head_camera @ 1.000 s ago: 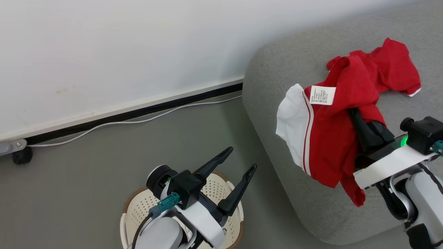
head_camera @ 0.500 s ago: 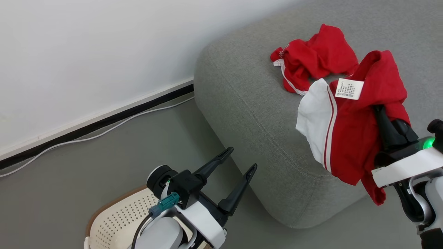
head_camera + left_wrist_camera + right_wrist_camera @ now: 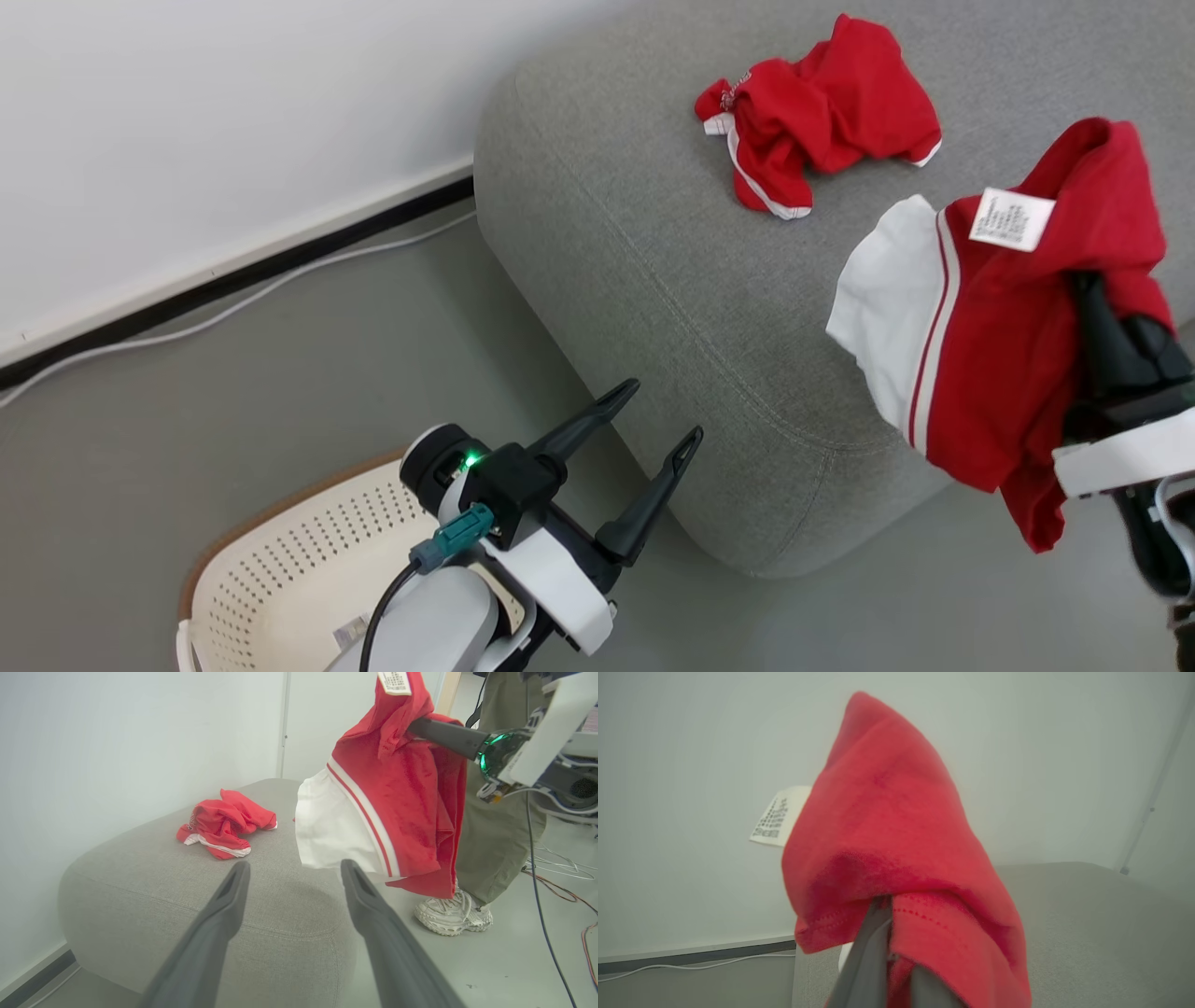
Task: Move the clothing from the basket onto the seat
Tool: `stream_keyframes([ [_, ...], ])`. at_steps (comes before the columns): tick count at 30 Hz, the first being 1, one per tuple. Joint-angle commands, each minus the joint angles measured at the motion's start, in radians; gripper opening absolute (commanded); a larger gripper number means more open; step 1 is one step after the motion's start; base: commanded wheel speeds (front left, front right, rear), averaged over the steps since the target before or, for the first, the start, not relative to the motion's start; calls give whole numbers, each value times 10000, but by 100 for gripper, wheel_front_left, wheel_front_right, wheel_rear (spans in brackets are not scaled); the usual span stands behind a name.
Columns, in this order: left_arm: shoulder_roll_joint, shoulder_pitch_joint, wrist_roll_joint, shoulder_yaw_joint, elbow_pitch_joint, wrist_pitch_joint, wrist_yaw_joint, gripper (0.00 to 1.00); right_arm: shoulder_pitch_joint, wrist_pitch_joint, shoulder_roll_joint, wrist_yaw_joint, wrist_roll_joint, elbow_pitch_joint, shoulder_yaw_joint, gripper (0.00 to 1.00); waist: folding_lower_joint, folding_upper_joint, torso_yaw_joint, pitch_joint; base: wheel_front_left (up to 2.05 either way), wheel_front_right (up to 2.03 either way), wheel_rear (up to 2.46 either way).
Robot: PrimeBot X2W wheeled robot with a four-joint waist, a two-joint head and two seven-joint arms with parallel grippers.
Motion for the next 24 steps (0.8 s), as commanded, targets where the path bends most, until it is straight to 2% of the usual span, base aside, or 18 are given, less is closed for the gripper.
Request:
stream_keyframes([
  [1, 33, -548, 171, 311, -258, -59, -73, 100, -371, -59, -258, 29, -241, -202, -122, 0, 0, -1, 17, 344, 0, 0, 0],
  [10, 272, -1697, 609, -38, -265, -59, -73, 100, -2258, -59, -818, 29, -892, 457, -1393, 0, 0, -1, 654, 2060, 0, 0, 0],
  [24, 517, -3997, 1122, -540, -27, -59, -73, 100, -5751, -59, -2353, 29, -1532, 2290, -2658, 0, 0, -1, 1538, 4746, 0, 0, 0],
])
